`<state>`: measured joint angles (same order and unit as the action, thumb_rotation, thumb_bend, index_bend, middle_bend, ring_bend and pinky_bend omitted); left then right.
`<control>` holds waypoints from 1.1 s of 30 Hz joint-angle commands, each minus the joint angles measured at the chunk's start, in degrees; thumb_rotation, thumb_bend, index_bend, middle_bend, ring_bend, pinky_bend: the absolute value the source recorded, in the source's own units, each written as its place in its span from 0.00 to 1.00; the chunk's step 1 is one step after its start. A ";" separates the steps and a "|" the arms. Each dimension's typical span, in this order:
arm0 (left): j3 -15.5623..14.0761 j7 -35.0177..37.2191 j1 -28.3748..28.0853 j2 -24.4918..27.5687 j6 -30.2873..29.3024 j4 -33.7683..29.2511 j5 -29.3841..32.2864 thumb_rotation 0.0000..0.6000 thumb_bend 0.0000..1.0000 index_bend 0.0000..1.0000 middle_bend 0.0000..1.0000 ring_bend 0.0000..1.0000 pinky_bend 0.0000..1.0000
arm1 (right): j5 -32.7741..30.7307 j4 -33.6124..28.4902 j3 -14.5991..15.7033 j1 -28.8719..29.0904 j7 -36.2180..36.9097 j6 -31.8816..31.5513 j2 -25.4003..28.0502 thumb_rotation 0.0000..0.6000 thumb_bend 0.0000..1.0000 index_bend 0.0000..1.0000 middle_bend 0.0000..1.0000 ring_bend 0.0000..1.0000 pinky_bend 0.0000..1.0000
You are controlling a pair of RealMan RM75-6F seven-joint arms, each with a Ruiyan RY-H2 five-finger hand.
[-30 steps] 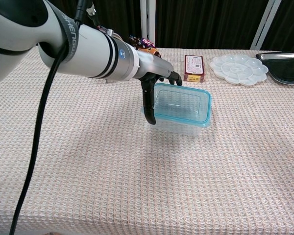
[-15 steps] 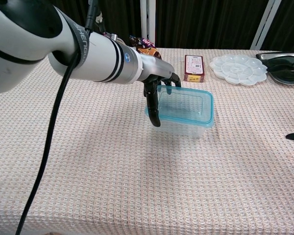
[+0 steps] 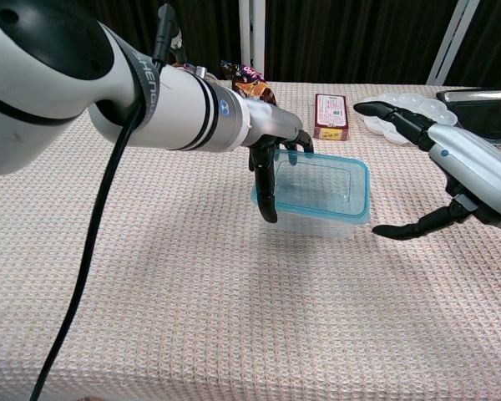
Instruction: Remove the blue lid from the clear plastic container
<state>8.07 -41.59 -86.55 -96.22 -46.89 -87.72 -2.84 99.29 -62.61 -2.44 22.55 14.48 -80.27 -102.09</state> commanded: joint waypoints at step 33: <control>-0.30 1.05 1.12 -0.29 0.82 0.53 -1.72 1.00 0.05 0.16 0.25 0.15 0.32 | -1.02 3.85 0.52 3.65 -2.04 -1.30 -1.88 1.00 0.00 0.01 0.12 0.00 0.00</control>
<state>7.78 -40.56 -85.45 -96.46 -46.07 -87.23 -4.52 98.19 -58.86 -1.85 26.13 12.55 -81.43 -103.99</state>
